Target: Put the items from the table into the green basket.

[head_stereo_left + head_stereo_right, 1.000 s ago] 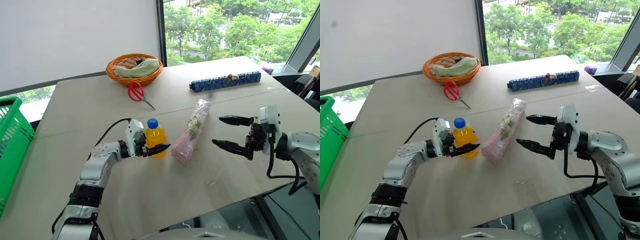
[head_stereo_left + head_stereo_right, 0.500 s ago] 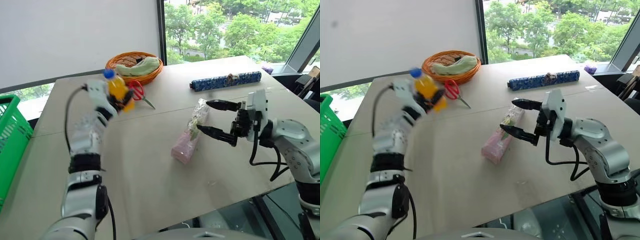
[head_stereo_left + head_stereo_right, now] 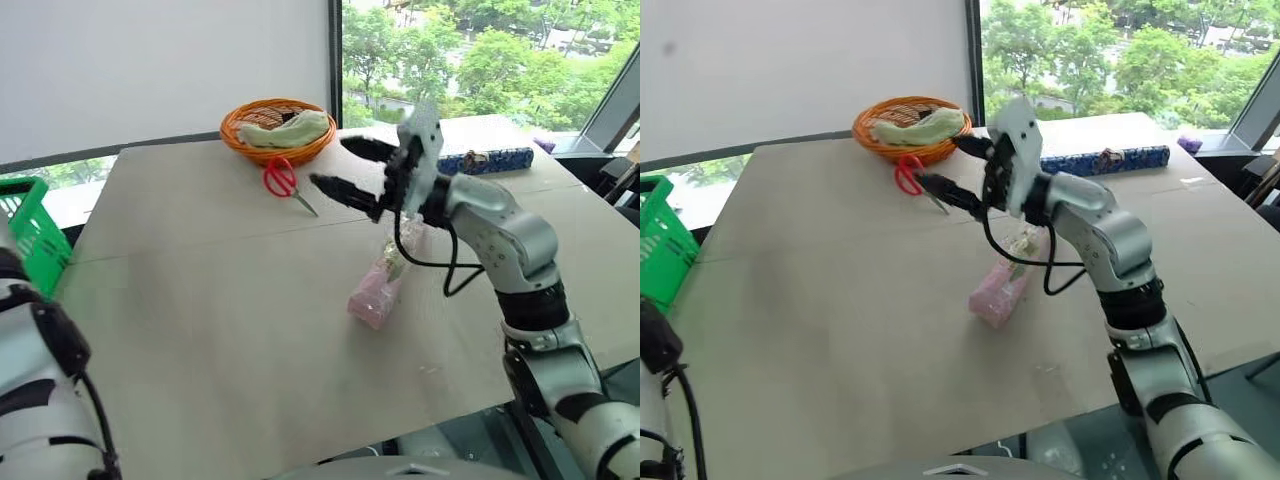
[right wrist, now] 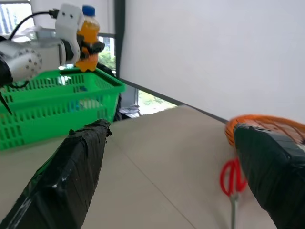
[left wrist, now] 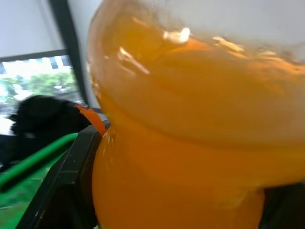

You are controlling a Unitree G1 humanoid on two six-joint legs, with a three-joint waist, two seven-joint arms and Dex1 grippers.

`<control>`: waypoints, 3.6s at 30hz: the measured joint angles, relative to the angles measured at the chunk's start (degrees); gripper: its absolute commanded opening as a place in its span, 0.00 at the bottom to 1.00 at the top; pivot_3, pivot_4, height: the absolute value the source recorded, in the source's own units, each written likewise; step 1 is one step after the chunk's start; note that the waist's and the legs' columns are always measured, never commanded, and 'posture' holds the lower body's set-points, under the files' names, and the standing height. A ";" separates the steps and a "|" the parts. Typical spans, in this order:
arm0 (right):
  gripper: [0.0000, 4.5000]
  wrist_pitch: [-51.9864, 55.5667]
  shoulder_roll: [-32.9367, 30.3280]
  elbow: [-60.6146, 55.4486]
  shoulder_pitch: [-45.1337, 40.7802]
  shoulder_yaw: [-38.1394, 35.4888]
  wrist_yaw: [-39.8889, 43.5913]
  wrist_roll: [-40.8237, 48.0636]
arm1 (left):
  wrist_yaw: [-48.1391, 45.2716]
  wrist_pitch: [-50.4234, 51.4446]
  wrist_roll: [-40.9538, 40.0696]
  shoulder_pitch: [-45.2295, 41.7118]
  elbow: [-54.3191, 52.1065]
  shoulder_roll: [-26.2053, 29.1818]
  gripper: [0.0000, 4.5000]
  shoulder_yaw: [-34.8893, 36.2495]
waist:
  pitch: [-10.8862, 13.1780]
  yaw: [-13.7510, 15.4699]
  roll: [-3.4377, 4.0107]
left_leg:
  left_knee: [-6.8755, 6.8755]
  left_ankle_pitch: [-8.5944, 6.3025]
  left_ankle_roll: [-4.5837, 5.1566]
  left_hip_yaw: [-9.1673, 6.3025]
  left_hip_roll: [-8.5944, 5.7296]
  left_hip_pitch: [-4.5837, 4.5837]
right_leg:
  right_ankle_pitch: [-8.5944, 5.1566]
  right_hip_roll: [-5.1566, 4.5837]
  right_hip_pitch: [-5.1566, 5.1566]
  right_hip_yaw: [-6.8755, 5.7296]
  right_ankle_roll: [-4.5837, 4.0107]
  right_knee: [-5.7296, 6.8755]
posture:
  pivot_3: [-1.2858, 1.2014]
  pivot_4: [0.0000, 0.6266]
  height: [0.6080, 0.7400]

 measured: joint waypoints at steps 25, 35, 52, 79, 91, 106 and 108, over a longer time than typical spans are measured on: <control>1.00 2.02 -0.28 -2.89 2.83 2.68 5.08 0.18 | -0.13 1.64 -4.28 4.04 7.93 -2.42 0.99 2.67 | -0.47 2.43 -0.81 | 0.13 0.14 -0.22 -0.04 -0.15 -0.73 | 0.02 -0.19 -0.68 -0.26 -0.01 0.15 | 0.48 0.00 1.00; 1.00 2.10 -7.14 -3.41 4.77 -1.30 5.39 0.29 | -26.68 -4.54 -12.30 -1.55 -9.18 -15.75 0.99 0.10 | -0.60 2.91 -0.95 | 0.21 0.15 -0.19 -0.01 -0.19 -0.72 | 0.02 -0.30 -0.55 -0.31 -0.01 0.07 | 0.46 0.00 1.00; 1.00 8.60 -30.50 -15.60 39.18 -17.61 6.73 2.19 | -45.95 37.70 -15.68 19.22 -59.00 -39.07 0.99 -35.84 | -0.47 -1.05 1.12 | 0.54 0.15 0.46 0.08 -0.04 -0.40 | 0.01 -0.04 -0.27 0.02 -0.01 0.53 | 0.38 0.00 1.00; 1.00 13.41 -29.45 -27.67 46.36 -22.42 -4.47 6.75 | -31.33 52.13 -10.77 14.88 -54.26 -52.04 0.00 -34.91 | -0.47 -8.16 1.29 | 0.80 -0.13 0.86 -0.01 0.05 0.35 | 0.03 0.16 0.85 0.13 0.20 -0.04 | 0.34 0.00 1.00; 1.00 4.37 -20.07 -16.06 24.93 -12.96 -0.91 4.57 | -12.64 19.86 -4.49 -3.57 -26.28 -33.93 0.00 -14.04 | 0.27 -10.60 1.12 | 0.60 -0.14 0.89 -0.04 -0.01 0.30 | 0.13 0.49 0.42 0.75 0.27 0.02 | 0.39 0.00 1.00; 1.00 0.42 -2.30 -6.66 9.10 -3.50 5.00 7.17 | -2.63 4.85 7.25 1.89 -11.84 -1.40 0.00 -8.44 | 0.21 -1.99 0.23 | 0.11 -0.16 0.28 -0.05 -0.21 0.12 | 0.13 0.13 -0.04 0.66 0.26 -0.06 | 0.47 0.00 1.00; 1.00 -0.45 -1.61 -5.80 8.60 -3.01 5.55 6.93 | -2.42 4.65 7.38 3.95 -11.74 0.33 0.00 -8.29 | 0.15 -0.28 0.14 | 0.12 -0.13 0.17 -0.05 -0.22 0.10 | 0.13 0.08 -0.06 0.60 0.24 -0.05 | 0.48 0.00 1.00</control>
